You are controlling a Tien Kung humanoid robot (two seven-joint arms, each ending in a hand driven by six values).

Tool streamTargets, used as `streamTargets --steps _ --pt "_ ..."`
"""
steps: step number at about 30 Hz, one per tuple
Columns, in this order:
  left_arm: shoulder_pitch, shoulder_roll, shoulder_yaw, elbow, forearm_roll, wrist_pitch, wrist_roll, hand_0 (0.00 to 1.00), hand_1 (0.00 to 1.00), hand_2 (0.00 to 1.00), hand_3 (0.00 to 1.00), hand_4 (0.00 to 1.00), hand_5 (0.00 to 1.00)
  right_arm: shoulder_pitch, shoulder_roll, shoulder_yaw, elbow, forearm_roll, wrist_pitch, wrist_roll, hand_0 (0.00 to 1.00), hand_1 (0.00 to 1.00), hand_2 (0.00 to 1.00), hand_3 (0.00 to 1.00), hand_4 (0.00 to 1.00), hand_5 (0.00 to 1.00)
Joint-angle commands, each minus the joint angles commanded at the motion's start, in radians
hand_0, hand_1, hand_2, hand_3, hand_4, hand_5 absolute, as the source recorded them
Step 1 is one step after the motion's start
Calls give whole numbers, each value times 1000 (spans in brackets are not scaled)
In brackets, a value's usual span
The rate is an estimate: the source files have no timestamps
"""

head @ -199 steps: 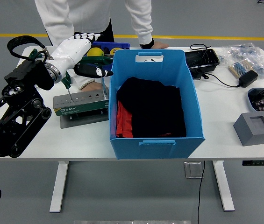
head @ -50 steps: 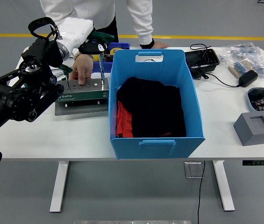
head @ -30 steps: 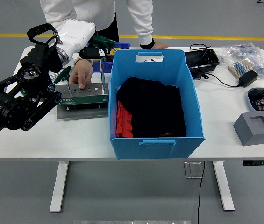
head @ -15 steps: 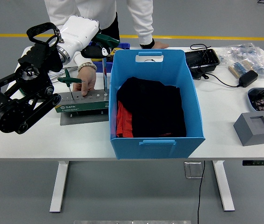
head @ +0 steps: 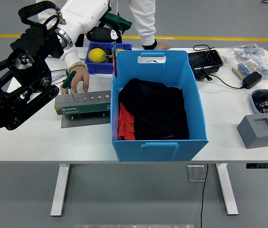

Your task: Lift tool from toolbox,place it in box,lift tool from toolbox,place it in box

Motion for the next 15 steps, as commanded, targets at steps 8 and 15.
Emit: streamTargets --steps 8,15 --pt "-21 -21 5 -109 -84 19 6 213 2 7 62 648 679 -5 0 -4 0 -1 1 0 682 667 729 574 780 697" --pt "-51 -66 116 -81 -218 50 -23 213 2 7 63 651 676 -5 0 -18 0 11 0 1 683 667 730 574 779 697"
